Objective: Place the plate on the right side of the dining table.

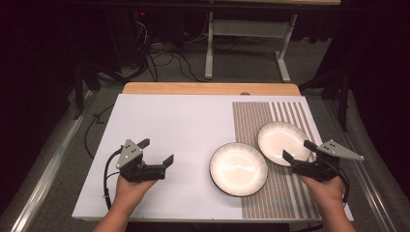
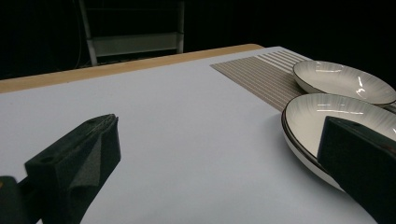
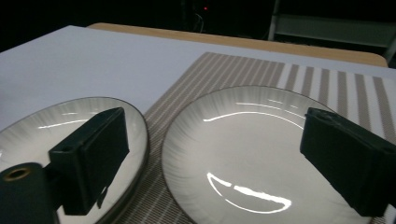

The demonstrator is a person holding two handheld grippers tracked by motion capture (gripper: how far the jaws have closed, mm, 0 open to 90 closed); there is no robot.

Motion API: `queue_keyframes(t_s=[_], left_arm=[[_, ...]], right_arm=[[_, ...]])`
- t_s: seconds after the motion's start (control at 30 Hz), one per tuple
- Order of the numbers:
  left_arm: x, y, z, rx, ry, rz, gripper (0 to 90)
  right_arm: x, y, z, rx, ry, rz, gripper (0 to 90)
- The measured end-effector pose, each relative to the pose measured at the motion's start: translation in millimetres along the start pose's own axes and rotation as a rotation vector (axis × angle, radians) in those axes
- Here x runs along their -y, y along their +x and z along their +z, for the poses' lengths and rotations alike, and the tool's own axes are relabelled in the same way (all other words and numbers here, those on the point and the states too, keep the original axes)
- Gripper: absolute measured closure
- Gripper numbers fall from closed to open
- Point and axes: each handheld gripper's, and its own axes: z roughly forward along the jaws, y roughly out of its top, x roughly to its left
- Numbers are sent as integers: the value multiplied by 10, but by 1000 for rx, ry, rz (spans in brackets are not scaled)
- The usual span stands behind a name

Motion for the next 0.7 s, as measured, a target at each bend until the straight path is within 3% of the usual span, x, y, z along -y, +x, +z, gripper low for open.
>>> queue_keyframes(t_s=[0.13,0.43,0.7], left_arm=[[-4,7,-17,-10,2,9,1],[-9,-43,-42,-19,4,48,1],[-14,-54,-60,-18,0,54,1]], right_arm=[[-20,178,11,-28,-15,-21,7],[-40,488,5,-93,-37,-82,6],[-22,481,-20,-95,-61,-88,7]])
